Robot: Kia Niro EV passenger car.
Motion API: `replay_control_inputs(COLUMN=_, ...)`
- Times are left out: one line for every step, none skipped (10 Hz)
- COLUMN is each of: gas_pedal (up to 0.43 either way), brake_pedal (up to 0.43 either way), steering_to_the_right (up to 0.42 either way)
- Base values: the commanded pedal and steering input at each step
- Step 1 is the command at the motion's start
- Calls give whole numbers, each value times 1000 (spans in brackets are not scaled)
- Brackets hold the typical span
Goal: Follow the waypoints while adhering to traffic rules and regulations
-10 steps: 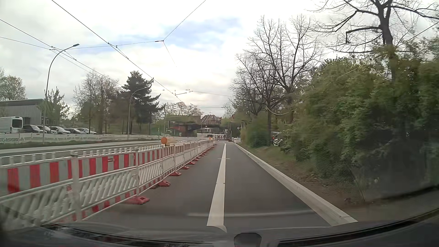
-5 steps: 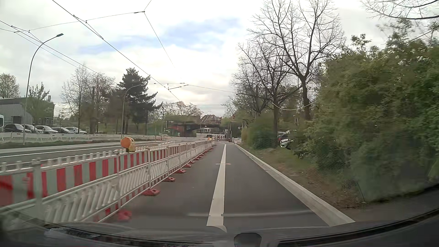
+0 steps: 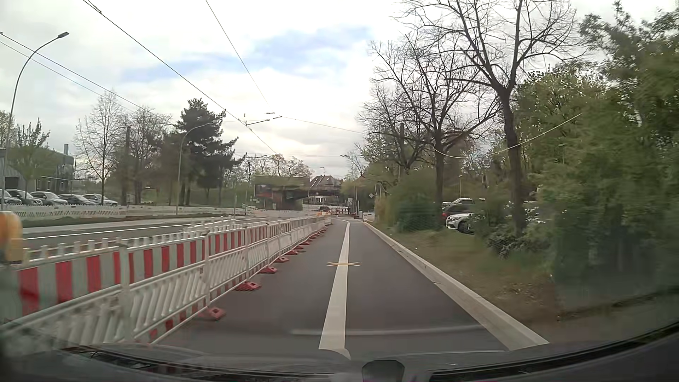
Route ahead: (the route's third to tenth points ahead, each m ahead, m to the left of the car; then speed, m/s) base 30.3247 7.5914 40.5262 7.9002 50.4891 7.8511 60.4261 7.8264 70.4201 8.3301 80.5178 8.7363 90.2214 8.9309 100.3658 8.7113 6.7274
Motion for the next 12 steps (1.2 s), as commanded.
replay_control_inputs(gas_pedal=39, brake_pedal=0, steering_to_the_right=2)
replay_control_inputs(gas_pedal=39, brake_pedal=0, steering_to_the_right=2)
replay_control_inputs(gas_pedal=39, brake_pedal=0, steering_to_the_right=2)
replay_control_inputs(gas_pedal=39, brake_pedal=0, steering_to_the_right=2)
replay_control_inputs(gas_pedal=39, brake_pedal=0, steering_to_the_right=2)
replay_control_inputs(gas_pedal=39, brake_pedal=0, steering_to_the_right=2)
replay_control_inputs(gas_pedal=39, brake_pedal=0, steering_to_the_right=2)
replay_control_inputs(gas_pedal=47, brake_pedal=0, steering_to_the_right=3)
replay_control_inputs(gas_pedal=47, brake_pedal=0, steering_to_the_right=3)
replay_control_inputs(gas_pedal=47, brake_pedal=0, steering_to_the_right=3)
replay_control_inputs(gas_pedal=47, brake_pedal=0, steering_to_the_right=3)
replay_control_inputs(gas_pedal=47, brake_pedal=0, steering_to_the_right=3)
